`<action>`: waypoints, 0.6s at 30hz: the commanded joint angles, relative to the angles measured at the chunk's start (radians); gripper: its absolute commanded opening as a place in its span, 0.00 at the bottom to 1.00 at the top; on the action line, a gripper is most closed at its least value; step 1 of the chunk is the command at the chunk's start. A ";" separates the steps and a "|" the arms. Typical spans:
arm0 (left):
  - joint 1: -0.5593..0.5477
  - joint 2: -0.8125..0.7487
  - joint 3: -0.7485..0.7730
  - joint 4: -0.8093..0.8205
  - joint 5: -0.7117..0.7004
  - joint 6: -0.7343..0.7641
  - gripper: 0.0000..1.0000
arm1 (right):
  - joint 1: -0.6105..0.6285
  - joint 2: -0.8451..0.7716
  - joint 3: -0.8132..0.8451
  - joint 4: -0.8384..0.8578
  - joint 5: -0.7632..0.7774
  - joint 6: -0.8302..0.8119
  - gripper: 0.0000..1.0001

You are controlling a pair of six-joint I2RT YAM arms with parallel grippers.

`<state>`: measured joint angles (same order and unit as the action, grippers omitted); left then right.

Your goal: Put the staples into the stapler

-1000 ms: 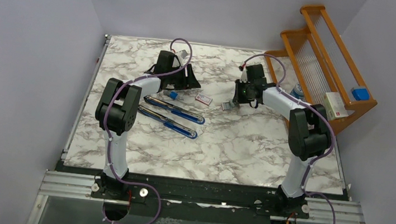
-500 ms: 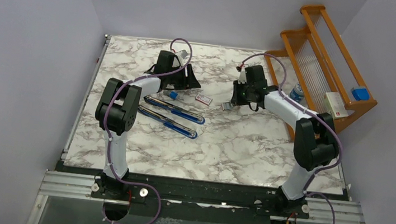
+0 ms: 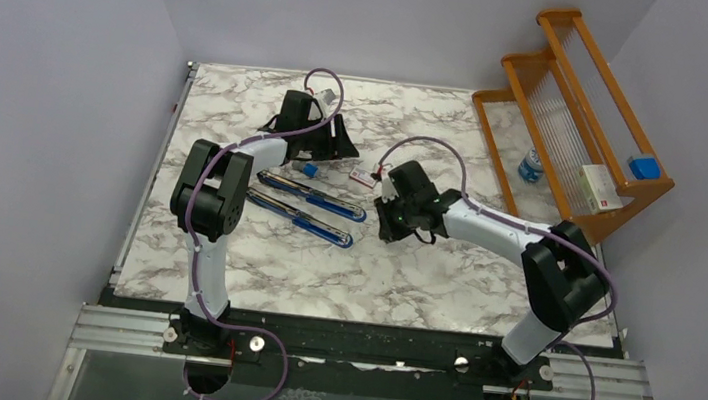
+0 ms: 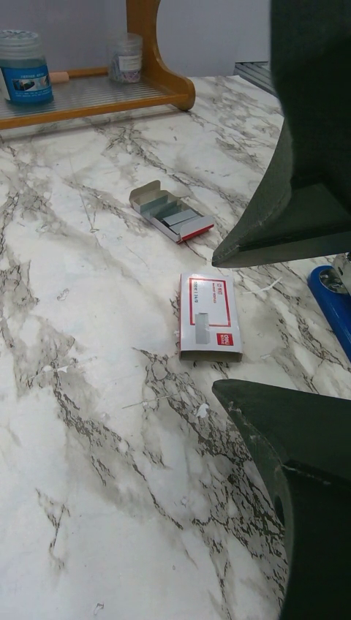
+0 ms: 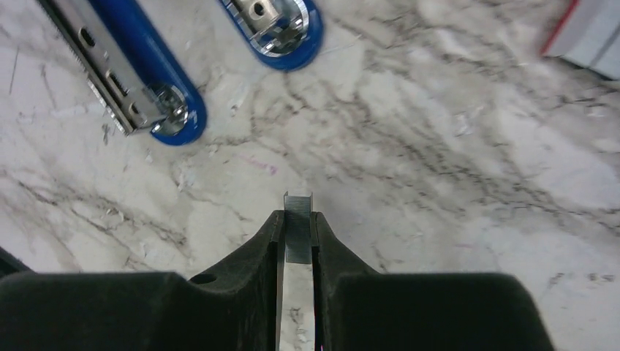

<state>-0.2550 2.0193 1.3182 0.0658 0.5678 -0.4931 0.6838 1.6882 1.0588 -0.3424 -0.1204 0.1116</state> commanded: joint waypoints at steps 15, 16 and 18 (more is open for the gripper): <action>0.007 -0.024 0.022 0.007 0.017 0.003 0.60 | 0.126 0.036 -0.061 0.036 0.046 0.005 0.35; 0.007 -0.023 0.024 0.007 0.017 0.002 0.60 | 0.126 0.026 -0.063 0.040 0.052 0.008 0.37; 0.007 -0.022 0.024 0.007 0.018 0.003 0.60 | 0.126 -0.005 -0.076 0.055 0.077 0.026 0.40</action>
<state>-0.2550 2.0193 1.3182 0.0658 0.5678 -0.4931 0.8036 1.7275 1.0080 -0.3309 -0.0990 0.1154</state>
